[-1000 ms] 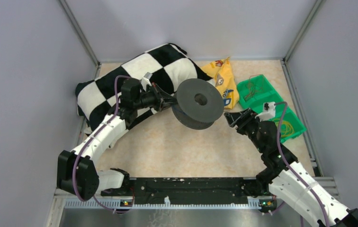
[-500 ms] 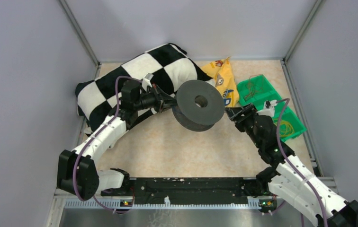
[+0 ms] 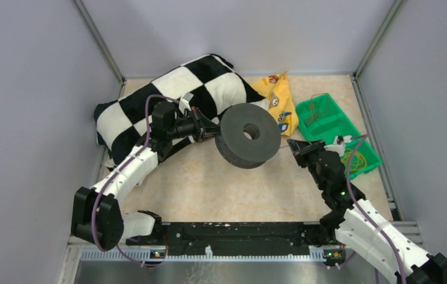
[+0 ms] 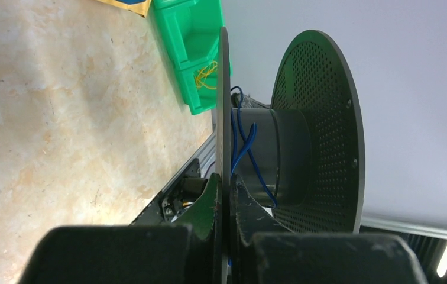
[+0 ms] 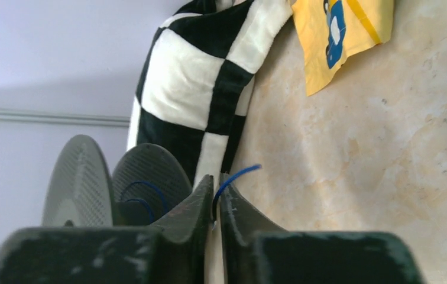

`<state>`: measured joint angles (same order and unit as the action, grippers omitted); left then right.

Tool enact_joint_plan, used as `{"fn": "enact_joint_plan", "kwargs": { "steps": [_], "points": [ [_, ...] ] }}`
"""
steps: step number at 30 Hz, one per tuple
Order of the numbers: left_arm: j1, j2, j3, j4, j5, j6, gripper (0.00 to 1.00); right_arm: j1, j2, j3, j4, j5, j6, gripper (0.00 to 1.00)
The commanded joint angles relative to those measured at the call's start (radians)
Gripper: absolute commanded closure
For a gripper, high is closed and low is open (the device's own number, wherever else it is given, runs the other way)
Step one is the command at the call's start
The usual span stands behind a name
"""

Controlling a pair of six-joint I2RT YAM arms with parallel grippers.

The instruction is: Wrap the cables

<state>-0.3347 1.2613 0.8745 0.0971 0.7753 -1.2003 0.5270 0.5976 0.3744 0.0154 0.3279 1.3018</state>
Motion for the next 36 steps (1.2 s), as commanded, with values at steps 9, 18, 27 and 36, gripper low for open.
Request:
{"fn": "enact_joint_plan", "kwargs": {
  "steps": [9, 18, 27, 36],
  "points": [
    [0.003, 0.012, 0.129, -0.119, 0.246, 0.449, 1.00, -0.057, 0.223, 0.317, 0.014, -0.222, -0.421, 1.00],
    [0.003, -0.017, 0.175, -0.294, 0.223, 0.687, 1.00, -0.056, 0.389, 0.532, -0.006, -0.630, -0.624, 1.00],
    [-0.008, 0.014, 0.212, -0.346, 0.300, 0.806, 1.00, -0.009, 0.524, 0.706, -0.187, -0.874, -0.804, 1.00],
    [-0.069, 0.059, 0.233, -0.364, 0.292, 0.828, 1.00, 0.090, 0.636, 0.794, -0.208, -0.904, -0.854, 1.00]
  ]
}}
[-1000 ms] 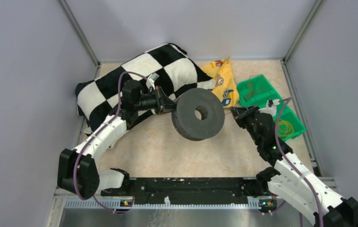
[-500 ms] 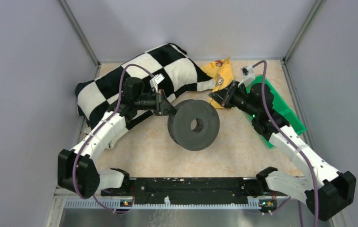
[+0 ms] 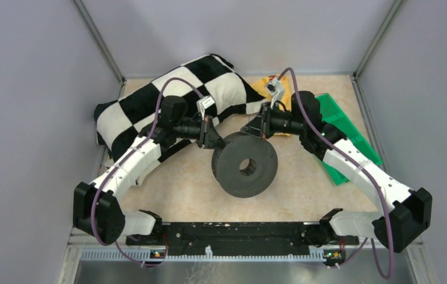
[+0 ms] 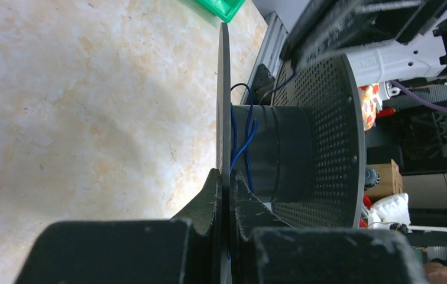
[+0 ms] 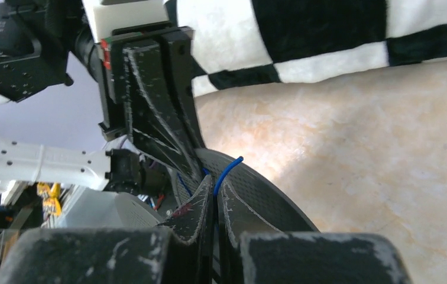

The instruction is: Wrap the cables

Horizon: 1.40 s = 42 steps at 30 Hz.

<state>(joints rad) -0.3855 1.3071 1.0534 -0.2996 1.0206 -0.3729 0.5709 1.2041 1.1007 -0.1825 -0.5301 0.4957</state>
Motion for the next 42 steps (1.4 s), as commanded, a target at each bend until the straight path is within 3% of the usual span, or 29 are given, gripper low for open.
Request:
{"fn": "enact_joint_plan", "kwargs": {
  "steps": [1, 6, 16, 31, 42],
  "points": [
    [-0.022, 0.017, 0.053, 0.035, 0.049, 0.000, 1.00, 0.055, 0.040, 0.071, -0.008, -0.049, -0.051, 1.00],
    [-0.049, 0.019, 0.058, 0.048, 0.060, 0.027, 1.00, 0.071, 0.082, 0.089, 0.006, -0.126, -0.067, 1.00],
    [-0.059, -0.023, 0.046, 0.070, 0.140, 0.193, 1.00, 0.075, 0.113, 0.066, -0.008, -0.485, -0.216, 1.00],
    [-0.137, -0.018, 0.118, -0.026, 0.034, 0.270, 1.00, 0.175, 0.125, 0.120, -0.144, -0.363, -0.349, 1.00],
    [-0.149, -0.035, 0.110, -0.033, 0.058, 0.314, 1.00, 0.217, 0.143, 0.132, -0.192, -0.363, -0.444, 1.00]
  ]
}}
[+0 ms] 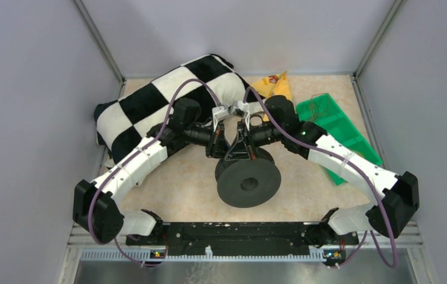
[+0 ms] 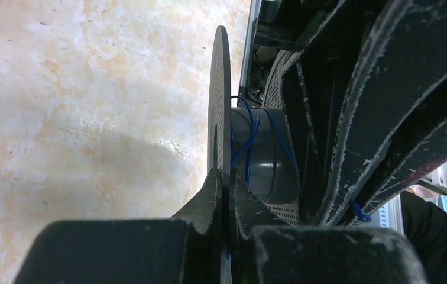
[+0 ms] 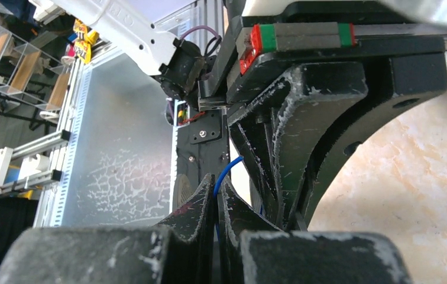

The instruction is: Wrap the cables

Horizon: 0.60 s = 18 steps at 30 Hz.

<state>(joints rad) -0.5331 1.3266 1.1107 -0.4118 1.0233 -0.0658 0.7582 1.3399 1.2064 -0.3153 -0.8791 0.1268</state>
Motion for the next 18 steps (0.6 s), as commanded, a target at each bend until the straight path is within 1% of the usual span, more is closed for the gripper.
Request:
{"fn": "enact_joint_plan", "kwargs": {
  "steps": [1, 5, 8, 10, 12, 15, 18],
  "points": [
    [-0.003, -0.060, 0.055, 0.078, 0.053, 0.011, 1.00, 0.032, 0.007, 0.028, -0.061, -0.015, -0.081, 1.00],
    [-0.012, -0.061, 0.076, 0.077, 0.018, -0.015, 1.00, 0.054, 0.014, 0.038, -0.061, 0.009, -0.101, 1.00],
    [-0.026, -0.051, 0.115, 0.056, -0.048, -0.067, 1.00, 0.075, 0.025, 0.057, -0.053, 0.125, -0.094, 1.00],
    [-0.036, -0.044, 0.139, 0.048, -0.082, -0.109, 1.00, 0.086, 0.036, 0.076, -0.062, 0.155, -0.103, 1.00],
    [-0.051, -0.047, 0.152, 0.042, -0.087, -0.126, 1.00, 0.090, 0.042, 0.082, -0.066, 0.154, -0.112, 1.00],
    [-0.078, -0.065, 0.145, 0.041, -0.098, -0.101, 1.00, 0.092, 0.054, 0.099, -0.082, 0.133, -0.122, 1.00],
    [-0.087, -0.071, 0.138, 0.035, -0.100, -0.085, 1.00, 0.093, 0.077, 0.131, -0.128, 0.094, -0.173, 1.00]
  ]
}}
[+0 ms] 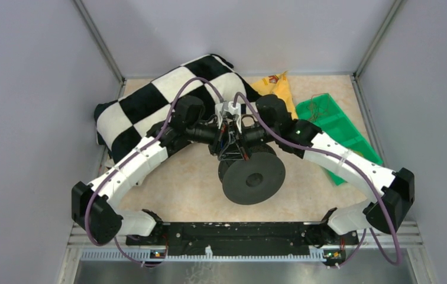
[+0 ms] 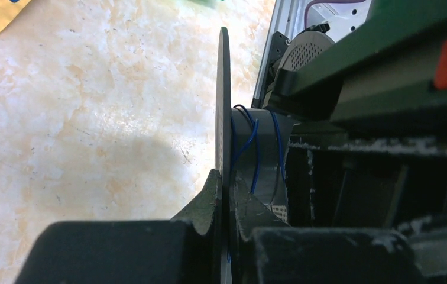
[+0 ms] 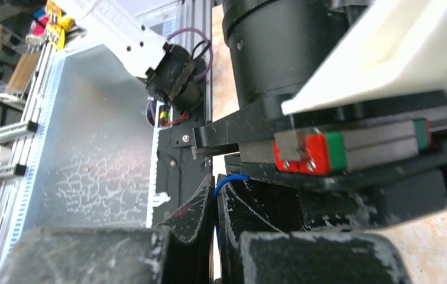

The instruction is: Wrap the cables

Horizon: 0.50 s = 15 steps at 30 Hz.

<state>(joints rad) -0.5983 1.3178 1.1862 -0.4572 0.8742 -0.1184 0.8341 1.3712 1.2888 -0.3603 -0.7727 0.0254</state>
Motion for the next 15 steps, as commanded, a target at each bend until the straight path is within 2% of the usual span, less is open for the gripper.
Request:
{"fn": "enact_joint_plan", "kwargs": {
  "steps": [1, 5, 10, 15],
  "points": [
    [-0.023, -0.062, 0.062, 0.080, 0.048, -0.032, 1.00, 0.017, 0.055, 0.059, -0.104, -0.021, -0.084, 1.00],
    [-0.022, -0.052, 0.062, 0.082, 0.032, -0.033, 1.00, 0.029, 0.093, 0.106, -0.193, -0.032, -0.137, 1.00],
    [-0.023, -0.055, 0.060, 0.098, -0.011, -0.027, 1.00, 0.031, 0.120, 0.142, -0.267, -0.017, -0.175, 0.75],
    [-0.023, -0.053, 0.066, 0.096, -0.037, -0.023, 1.00, 0.031, 0.121, 0.146, -0.254, 0.004, -0.170, 0.70]
  ]
}}
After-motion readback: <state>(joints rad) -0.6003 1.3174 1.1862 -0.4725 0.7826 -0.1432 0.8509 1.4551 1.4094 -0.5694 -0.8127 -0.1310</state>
